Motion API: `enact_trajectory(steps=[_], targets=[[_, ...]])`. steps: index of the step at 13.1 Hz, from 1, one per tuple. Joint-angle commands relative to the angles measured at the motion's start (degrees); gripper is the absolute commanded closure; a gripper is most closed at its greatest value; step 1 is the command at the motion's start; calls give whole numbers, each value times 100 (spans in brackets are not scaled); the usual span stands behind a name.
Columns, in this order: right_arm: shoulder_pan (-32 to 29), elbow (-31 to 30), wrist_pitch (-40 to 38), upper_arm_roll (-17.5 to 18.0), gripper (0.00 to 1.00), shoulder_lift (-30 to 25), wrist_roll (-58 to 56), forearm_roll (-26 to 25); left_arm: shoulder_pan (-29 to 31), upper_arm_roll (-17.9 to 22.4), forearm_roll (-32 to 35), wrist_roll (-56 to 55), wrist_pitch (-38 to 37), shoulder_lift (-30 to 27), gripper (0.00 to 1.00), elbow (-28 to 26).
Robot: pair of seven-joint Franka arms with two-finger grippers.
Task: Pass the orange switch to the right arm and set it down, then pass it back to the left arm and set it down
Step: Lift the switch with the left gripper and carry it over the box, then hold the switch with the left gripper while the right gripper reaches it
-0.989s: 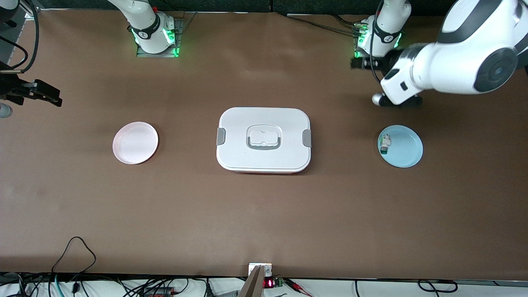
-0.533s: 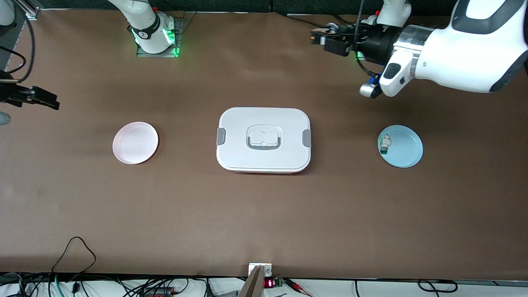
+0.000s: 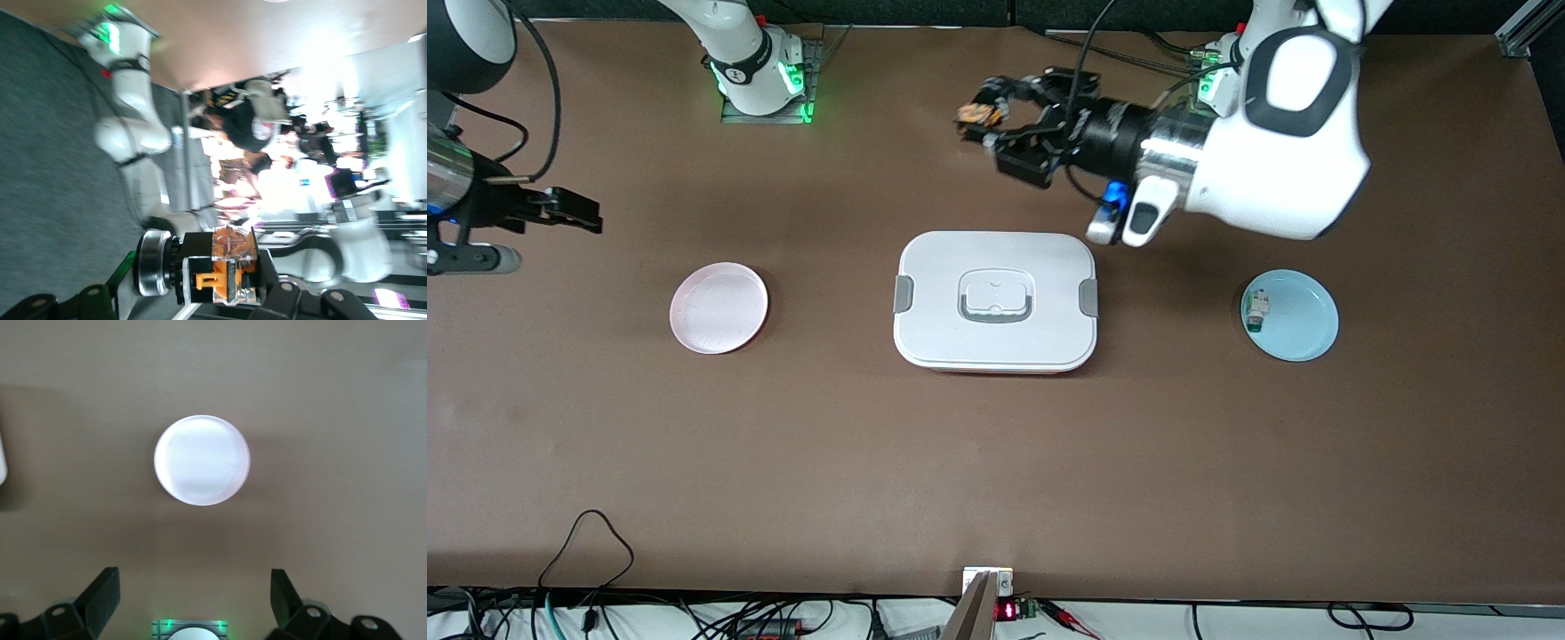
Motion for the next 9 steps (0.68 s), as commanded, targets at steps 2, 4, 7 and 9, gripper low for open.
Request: enact_trajectory(steps=[2, 4, 7, 9], targets=[[238, -18, 18, -35, 0, 43, -18, 1148, -139, 17, -271, -384, 316, 179, 88, 184], [142, -140, 237, -35, 0, 69, -26, 2114, -130, 17, -280, -410, 315, 179, 88, 193], [27, -623, 518, -35, 0, 113, -210, 3846, -121, 26, -280, -419, 315, 187, 88, 193], [115, -774, 844, 43, 0, 244, -779, 4366, -104, 26, -280, -419, 298, 187, 88, 193]])
